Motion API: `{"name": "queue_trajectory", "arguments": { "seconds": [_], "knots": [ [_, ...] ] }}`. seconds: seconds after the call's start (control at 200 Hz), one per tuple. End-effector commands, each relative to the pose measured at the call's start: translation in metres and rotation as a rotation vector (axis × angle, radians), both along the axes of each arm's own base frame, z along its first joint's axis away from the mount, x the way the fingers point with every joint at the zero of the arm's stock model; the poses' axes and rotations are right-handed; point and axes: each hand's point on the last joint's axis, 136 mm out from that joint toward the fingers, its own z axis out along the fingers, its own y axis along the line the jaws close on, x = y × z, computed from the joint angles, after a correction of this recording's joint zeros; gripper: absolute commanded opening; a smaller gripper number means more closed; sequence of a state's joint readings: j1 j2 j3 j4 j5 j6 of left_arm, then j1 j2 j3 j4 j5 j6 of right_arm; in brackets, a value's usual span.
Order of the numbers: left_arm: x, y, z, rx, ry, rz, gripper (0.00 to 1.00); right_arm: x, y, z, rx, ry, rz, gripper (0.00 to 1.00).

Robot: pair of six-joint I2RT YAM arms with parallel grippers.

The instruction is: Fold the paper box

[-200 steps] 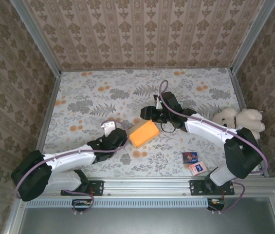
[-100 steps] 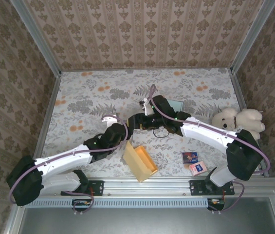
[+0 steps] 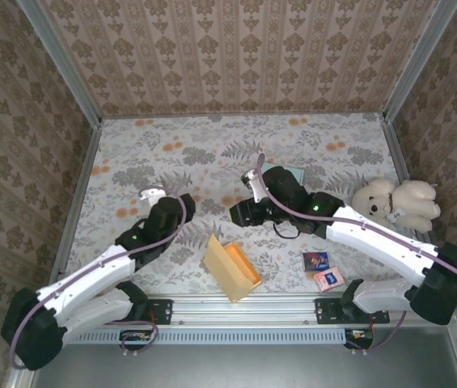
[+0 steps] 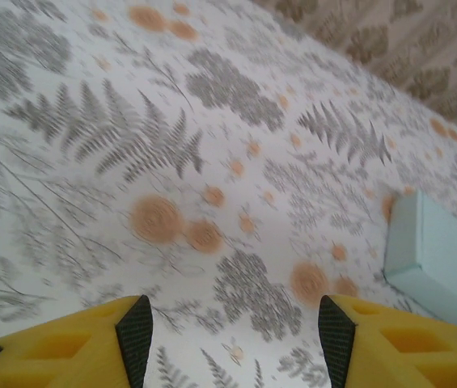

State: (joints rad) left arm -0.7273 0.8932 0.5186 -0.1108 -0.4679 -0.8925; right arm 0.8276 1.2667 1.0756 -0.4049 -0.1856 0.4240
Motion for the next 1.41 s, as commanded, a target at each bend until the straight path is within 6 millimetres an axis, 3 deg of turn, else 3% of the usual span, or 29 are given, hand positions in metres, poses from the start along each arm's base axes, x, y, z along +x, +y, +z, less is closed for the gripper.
{"name": "queue_trajectory", "arguments": {
  "seconds": [0.0,0.22,0.375,0.515,0.7,0.79,0.87,1.255,1.4],
  "knots": [
    [-0.009,0.024,-0.005,0.055,0.021,0.024,0.60,-0.029,0.000,-0.029,-0.141,0.067,0.132,0.49],
    [-0.019,0.038,-0.010,0.036,0.025,0.035,0.59,-0.064,0.040,-0.049,-0.199,0.110,0.308,0.44],
    [-0.021,0.038,-0.009,0.033,0.025,0.026,0.59,-0.068,0.053,-0.059,-0.241,0.120,0.324,0.41],
    [-0.022,0.039,-0.010,0.034,0.025,0.023,0.59,-0.060,0.053,-0.063,-0.286,0.108,0.281,0.38],
    [-0.024,0.042,-0.014,0.045,0.033,0.025,0.59,-0.043,0.042,-0.027,-0.261,-0.001,0.172,0.39],
    [-0.025,0.042,-0.013,0.044,0.028,0.023,0.59,-0.052,0.044,-0.009,-0.217,-0.013,0.213,0.42],
    [-0.025,0.043,-0.012,0.045,0.025,0.024,0.59,-0.063,0.049,-0.005,-0.204,-0.002,0.269,0.43],
    [-0.026,0.042,-0.014,0.043,0.035,0.017,0.59,-0.083,0.079,-0.037,-0.274,0.083,0.396,0.41],
    [-0.027,0.043,-0.014,0.043,0.031,0.019,0.59,-0.081,0.086,-0.049,-0.302,0.099,0.401,0.30]
  ]
}}
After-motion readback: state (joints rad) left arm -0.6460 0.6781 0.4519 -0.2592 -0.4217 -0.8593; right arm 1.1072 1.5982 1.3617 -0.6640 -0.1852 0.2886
